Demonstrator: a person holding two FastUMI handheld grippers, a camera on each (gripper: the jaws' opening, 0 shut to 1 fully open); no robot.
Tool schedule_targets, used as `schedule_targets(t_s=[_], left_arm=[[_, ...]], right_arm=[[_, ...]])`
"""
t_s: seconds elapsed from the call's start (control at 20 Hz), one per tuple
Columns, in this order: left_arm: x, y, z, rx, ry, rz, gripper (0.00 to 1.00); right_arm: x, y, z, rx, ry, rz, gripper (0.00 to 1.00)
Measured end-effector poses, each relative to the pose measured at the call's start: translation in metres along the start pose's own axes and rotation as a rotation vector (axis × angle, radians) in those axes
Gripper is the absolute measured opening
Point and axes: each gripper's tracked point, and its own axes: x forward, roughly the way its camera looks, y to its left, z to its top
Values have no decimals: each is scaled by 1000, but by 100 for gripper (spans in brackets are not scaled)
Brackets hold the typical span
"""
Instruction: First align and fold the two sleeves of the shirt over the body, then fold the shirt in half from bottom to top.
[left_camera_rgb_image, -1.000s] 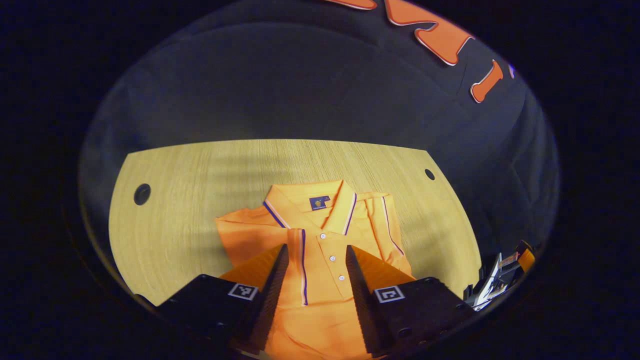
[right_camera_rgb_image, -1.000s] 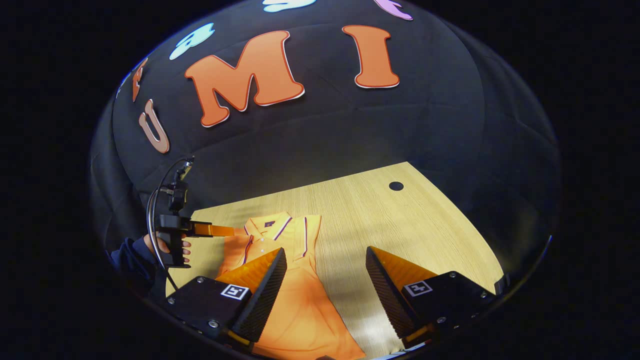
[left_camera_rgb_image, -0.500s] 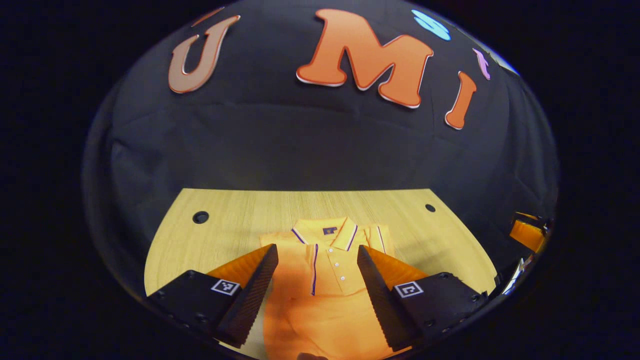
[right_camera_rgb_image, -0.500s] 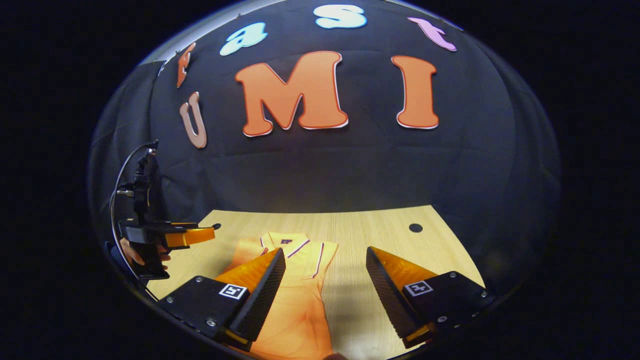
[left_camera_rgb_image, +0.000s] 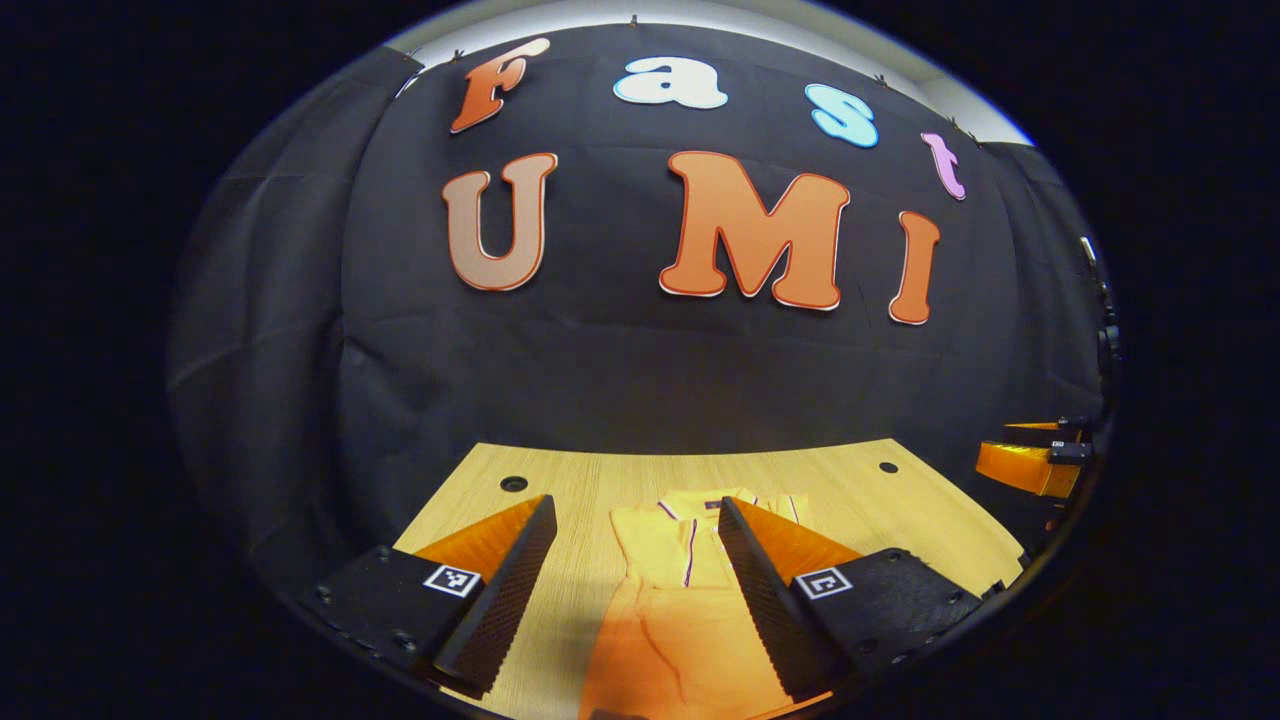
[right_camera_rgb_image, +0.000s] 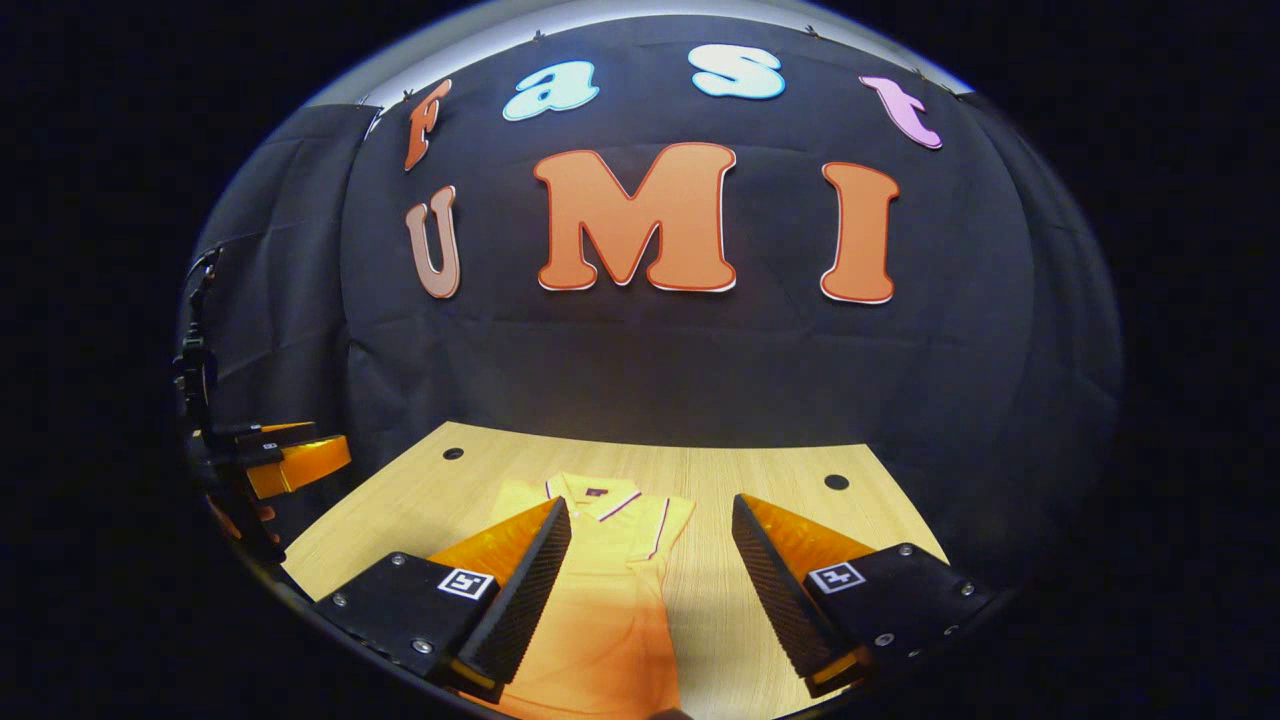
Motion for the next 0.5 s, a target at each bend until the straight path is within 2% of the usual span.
schedule_targets(t_s=[0.15, 0.3, 0.5], left_arm=[[-31, 19, -41, -4, 75, -3, 98], [-62, 30, -95, -40, 212, -25, 98], [-83, 30, -149, -32, 341, -46, 98]], right_arm=[[-25, 11, -31, 26, 60, -24, 99], [-57, 12, -77, 22, 159, -64, 98], [-90, 6, -138, 42, 269, -106, 98]])
